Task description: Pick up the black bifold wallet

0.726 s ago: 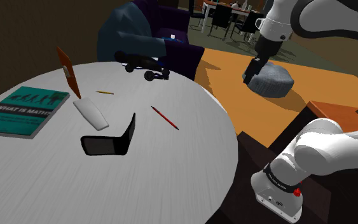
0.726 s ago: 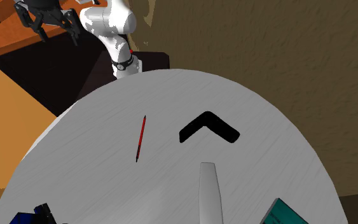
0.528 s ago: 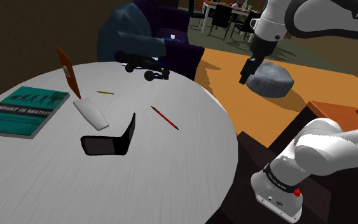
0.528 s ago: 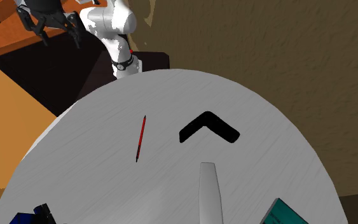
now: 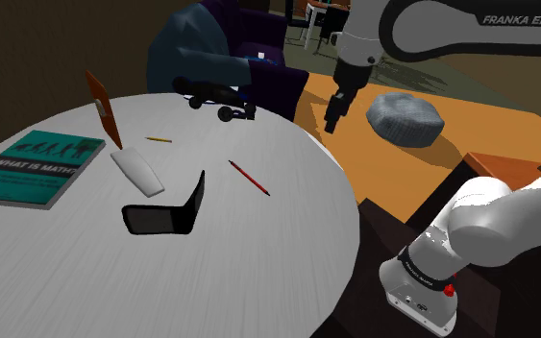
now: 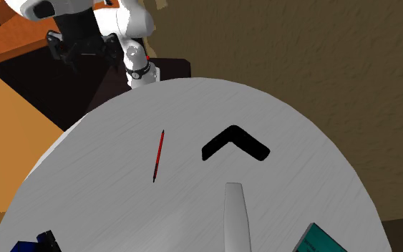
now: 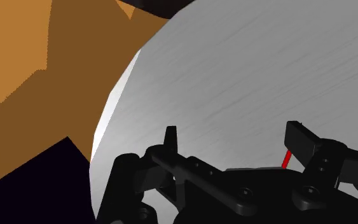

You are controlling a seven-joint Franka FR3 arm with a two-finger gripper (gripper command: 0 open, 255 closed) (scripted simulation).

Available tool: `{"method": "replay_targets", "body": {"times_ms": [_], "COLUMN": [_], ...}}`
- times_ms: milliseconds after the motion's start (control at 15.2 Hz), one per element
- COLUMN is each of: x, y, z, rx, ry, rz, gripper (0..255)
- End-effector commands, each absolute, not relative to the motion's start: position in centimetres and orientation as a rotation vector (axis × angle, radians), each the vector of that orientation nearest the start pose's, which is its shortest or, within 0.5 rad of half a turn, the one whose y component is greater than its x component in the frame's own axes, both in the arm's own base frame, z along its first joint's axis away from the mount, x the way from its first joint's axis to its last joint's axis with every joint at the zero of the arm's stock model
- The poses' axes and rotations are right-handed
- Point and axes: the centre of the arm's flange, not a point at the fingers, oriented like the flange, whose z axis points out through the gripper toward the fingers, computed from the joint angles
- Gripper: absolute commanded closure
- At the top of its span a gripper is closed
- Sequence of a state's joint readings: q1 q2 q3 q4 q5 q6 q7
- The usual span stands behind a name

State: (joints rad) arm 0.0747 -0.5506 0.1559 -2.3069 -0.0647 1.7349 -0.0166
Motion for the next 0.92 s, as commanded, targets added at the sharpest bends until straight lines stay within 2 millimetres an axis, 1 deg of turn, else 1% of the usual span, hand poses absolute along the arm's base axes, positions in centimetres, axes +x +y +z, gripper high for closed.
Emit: {"method": "replay_targets", "body": {"times_ms": [0,462,858], "x": [38.6,42.7,45.2], "y": [11.3,19.5,26.9], "z": [54.0,51.8,49.8], "rx": [-3.258,-3.223,-3.181], "ry": [-0.447,-0.655,-0.831], "rz": [0.036,0.083,0.124], "gripper": [0,0,0]}}
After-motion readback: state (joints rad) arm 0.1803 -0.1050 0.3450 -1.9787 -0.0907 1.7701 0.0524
